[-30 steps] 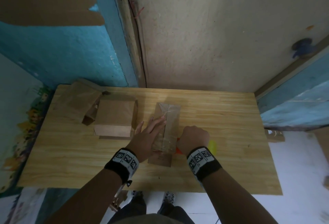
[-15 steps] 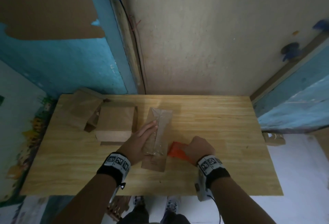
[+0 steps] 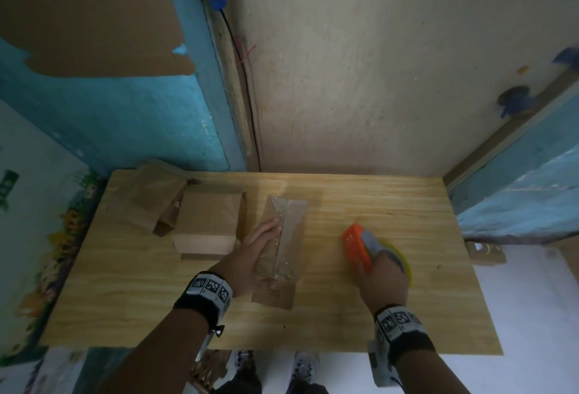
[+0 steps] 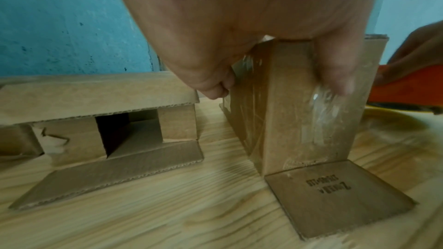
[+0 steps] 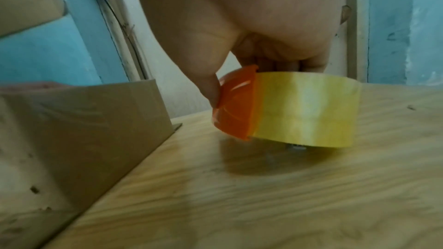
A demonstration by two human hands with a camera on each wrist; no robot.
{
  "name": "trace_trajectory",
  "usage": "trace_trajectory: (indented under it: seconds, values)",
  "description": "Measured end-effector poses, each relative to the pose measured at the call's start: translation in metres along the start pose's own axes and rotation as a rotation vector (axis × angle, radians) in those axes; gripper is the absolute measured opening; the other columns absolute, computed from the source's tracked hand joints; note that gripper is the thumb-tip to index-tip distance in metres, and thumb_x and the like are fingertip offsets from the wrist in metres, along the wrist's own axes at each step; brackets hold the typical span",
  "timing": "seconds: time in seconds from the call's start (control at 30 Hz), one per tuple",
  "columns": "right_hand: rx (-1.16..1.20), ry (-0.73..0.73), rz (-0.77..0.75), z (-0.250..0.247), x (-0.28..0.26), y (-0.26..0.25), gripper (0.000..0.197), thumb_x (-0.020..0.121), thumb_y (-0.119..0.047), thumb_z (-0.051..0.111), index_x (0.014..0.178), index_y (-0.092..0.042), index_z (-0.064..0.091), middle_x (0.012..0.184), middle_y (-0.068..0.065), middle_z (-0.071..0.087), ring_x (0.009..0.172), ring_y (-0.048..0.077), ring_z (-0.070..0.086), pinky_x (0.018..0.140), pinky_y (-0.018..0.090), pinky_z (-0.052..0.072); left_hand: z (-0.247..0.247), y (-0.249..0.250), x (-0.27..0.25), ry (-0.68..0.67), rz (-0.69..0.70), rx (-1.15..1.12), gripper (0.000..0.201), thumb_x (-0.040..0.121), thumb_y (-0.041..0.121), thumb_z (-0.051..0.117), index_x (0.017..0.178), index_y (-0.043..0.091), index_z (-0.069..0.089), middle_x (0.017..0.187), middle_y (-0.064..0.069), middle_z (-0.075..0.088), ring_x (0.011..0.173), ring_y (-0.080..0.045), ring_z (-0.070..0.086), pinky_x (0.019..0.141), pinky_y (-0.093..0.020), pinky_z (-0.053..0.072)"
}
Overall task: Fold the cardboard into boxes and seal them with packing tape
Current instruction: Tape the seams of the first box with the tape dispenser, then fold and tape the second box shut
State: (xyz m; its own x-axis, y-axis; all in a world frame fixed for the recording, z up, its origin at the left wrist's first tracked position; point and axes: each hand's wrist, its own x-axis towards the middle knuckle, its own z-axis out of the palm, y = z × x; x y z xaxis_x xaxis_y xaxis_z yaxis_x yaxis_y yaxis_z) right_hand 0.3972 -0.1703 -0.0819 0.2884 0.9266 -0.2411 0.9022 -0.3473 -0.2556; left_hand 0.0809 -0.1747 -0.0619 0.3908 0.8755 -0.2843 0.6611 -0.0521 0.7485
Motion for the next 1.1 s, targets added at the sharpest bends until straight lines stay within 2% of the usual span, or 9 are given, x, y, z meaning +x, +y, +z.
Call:
trace_trajectory:
  seconds: [0.1,0.23,0.33,0.43,0.53,0.63,0.73,0.9,1.1]
  values:
    - [0.006,-0.093,0.006,0.007,0.003,0.005,0.042,0.097,-0.055,0.067,0.099,-0.014,0.068,0.082,0.001,0.071,0.073,0.019,0.071,0.074,0.041,0.065,-0.003,0.006,0.0,-0.025,-0.067,-0.128,0.117,0.066,0.059,0.089,0.159,0.036,0.024,0.16,0.041,0.0,0.152,0.005,0.013,0.125,-0.043,0.027]
    - [0.052,-0.038,-0.015,0.011,0.004,0.005,0.062,0.093,-0.077,0.051,0.079,-0.019,0.067,0.064,-0.003,0.066,0.055,0.015,0.066,0.055,0.036,0.061,-0.003,0.03,0.007,0.191,-0.162,-0.003,0.065,0.077,0.064,0.077,0.129,0.035,0.049,0.147,0.038,0.022,0.13,-0.002,0.049,0.102,-0.039,0.054]
    - [-0.052,0.03,-0.009,-0.001,0.005,-0.011,0.067,0.094,-0.079,0.039,0.082,-0.019,0.067,0.069,-0.003,0.066,0.06,0.016,0.066,0.057,0.033,0.061,0.003,0.05,0.014,0.243,-0.316,0.106,0.105,0.061,0.074,0.081,0.143,0.03,0.032,0.144,0.02,0.022,0.118,-0.011,0.052,0.094,-0.042,0.055]
    - [-0.136,0.004,-0.061,-0.023,0.003,-0.031,0.056,0.102,-0.067,0.036,0.104,-0.016,0.061,0.094,0.004,0.069,0.08,0.023,0.069,0.065,0.031,0.053,0.012,0.06,0.021,0.285,-0.398,0.11,0.116,0.055,0.059,0.091,0.144,0.03,0.024,0.143,0.012,0.02,0.123,-0.021,0.047,0.1,-0.047,0.053]
    - [0.002,-0.096,-0.167,-0.033,-0.003,-0.043,0.041,0.108,-0.049,0.043,0.1,-0.014,0.063,0.089,0.002,0.068,0.074,0.018,0.068,0.063,0.035,0.055,0.01,0.056,0.024,0.353,-0.415,-0.178,0.106,0.058,0.04,0.095,0.134,0.036,0.021,0.128,0.014,0.02,0.119,-0.015,0.042,0.097,-0.039,0.055]
    - [0.488,-0.363,-0.158,-0.033,-0.011,-0.05,0.029,0.102,-0.046,0.065,0.103,-0.017,0.069,0.094,0.001,0.075,0.082,0.015,0.071,0.074,0.037,0.061,0.006,0.049,0.023,0.398,-0.395,-0.648,0.086,0.075,0.023,0.087,0.129,0.033,0.022,0.123,0.012,0.031,0.109,-0.01,0.048,0.076,-0.029,0.059]
    - [1.027,-0.66,-0.007,-0.041,-0.021,-0.062,0.07,0.084,-0.054,0.084,0.14,-0.021,0.059,0.127,-0.002,0.073,0.108,0.013,0.072,0.082,0.022,0.058,0.005,0.041,0.023,0.392,-0.396,-1.021,0.09,0.06,0.031,0.088,0.131,0.036,0.033,0.139,0.007,0.045,0.118,-0.02,0.055,0.088,-0.045,0.057]
    - [1.053,-0.747,-0.113,-0.047,-0.019,-0.066,0.078,0.084,-0.028,0.089,0.146,-0.033,0.042,0.131,-0.011,0.064,0.113,0.006,0.065,0.074,0.016,0.059,0.009,0.036,0.019,0.394,-0.37,-1.275,0.107,0.043,0.023,0.082,0.14,0.019,0.037,0.143,-0.003,0.049,0.123,-0.027,0.055,0.087,-0.042,0.051]
    - [0.858,-0.678,-0.263,-0.048,-0.016,-0.067,0.091,0.078,-0.023,0.094,0.146,-0.043,0.037,0.122,-0.022,0.06,0.109,-0.003,0.059,0.08,0.013,0.052,0.007,0.03,0.012,0.203,-0.401,-1.132,0.089,0.065,-0.005,0.073,0.14,0.029,0.04,0.14,-0.008,0.058,0.13,-0.031,0.056,0.094,-0.048,0.055]
